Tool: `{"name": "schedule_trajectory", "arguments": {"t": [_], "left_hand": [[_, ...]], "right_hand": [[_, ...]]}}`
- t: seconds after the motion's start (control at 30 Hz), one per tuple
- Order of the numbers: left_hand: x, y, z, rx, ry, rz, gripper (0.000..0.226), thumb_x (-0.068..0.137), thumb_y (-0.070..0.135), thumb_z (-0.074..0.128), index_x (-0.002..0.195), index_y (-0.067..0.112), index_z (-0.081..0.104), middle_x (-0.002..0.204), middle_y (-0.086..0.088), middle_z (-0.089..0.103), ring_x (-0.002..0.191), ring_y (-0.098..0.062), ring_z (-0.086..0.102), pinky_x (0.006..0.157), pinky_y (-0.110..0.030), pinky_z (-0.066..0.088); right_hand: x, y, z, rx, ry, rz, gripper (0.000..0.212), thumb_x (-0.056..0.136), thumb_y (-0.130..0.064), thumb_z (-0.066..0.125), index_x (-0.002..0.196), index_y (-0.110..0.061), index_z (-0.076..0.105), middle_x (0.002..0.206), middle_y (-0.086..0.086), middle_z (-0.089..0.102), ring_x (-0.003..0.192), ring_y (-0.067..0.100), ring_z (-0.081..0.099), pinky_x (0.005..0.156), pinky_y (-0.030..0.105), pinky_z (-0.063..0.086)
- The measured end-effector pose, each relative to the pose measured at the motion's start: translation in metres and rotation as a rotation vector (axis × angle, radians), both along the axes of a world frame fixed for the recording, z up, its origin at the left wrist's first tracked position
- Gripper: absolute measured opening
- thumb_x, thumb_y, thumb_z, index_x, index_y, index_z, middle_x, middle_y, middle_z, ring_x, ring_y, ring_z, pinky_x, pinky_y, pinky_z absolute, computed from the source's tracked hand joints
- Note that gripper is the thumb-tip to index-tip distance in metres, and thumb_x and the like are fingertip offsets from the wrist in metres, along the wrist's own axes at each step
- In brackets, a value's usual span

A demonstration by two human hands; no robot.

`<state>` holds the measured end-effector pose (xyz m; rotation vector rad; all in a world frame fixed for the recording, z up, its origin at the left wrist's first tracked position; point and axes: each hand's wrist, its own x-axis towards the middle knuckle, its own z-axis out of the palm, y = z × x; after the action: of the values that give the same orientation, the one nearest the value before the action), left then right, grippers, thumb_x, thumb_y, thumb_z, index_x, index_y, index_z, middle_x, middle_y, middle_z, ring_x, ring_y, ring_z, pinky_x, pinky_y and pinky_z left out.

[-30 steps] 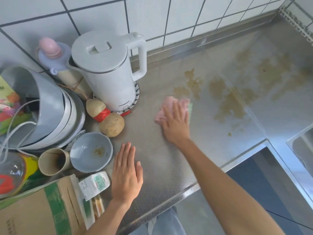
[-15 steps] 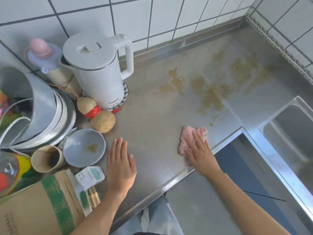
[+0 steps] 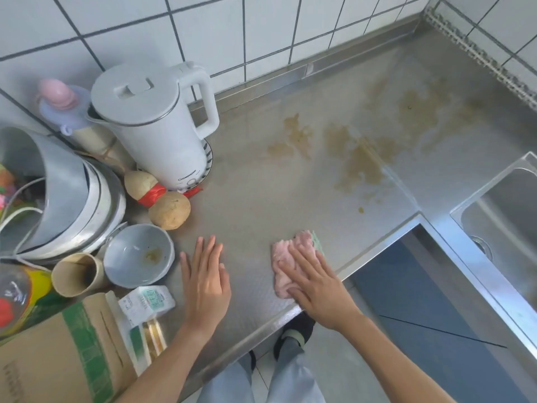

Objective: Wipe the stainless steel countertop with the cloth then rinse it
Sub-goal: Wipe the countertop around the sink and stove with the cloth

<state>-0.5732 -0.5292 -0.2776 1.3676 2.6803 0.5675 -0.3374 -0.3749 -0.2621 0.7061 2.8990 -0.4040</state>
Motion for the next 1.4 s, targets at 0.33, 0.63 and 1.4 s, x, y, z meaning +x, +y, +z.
{"name": "schedule_trajectory", "arguments": {"t": [0.33,0.63,1.4], "left_hand": [[0.040,0.083,0.009,-0.041,-0.077,-0.043,0.043,0.103,0.015,0.050,0.145,0.015,0.055,0.163,-0.005,0.042,0.156,-0.027,0.030,0.125,-0.060,0.022],[0.041,0.133,-0.001,-0.107,-0.070,0.147,0.054,0.102,0.033,0.044,0.152,0.012,0.047,0.164,-0.009,0.040,0.157,-0.028,0.029,0.126,-0.061,0.017],[0.049,0.135,-0.014,-0.209,0.078,0.209,0.060,0.102,0.041,0.030,0.158,0.020,0.036,0.169,0.001,0.030,0.160,-0.018,0.017,0.129,-0.054,0.014]], "right_hand": [[-0.075,0.077,0.008,-0.148,0.013,-0.492,0.059,0.109,-0.041,0.035,0.164,-0.033,0.017,0.174,0.005,-0.006,0.159,0.027,-0.015,0.128,0.055,-0.004],[0.062,0.086,0.006,-0.053,-0.038,-0.166,0.057,0.110,-0.055,0.022,0.162,-0.046,-0.003,0.173,-0.005,-0.011,0.159,0.017,-0.017,0.130,0.052,0.003],[0.023,0.227,0.002,-0.081,0.039,-0.501,0.058,0.106,-0.048,0.021,0.163,-0.036,0.019,0.174,0.006,0.006,0.161,0.026,-0.003,0.127,0.061,0.011]]}}
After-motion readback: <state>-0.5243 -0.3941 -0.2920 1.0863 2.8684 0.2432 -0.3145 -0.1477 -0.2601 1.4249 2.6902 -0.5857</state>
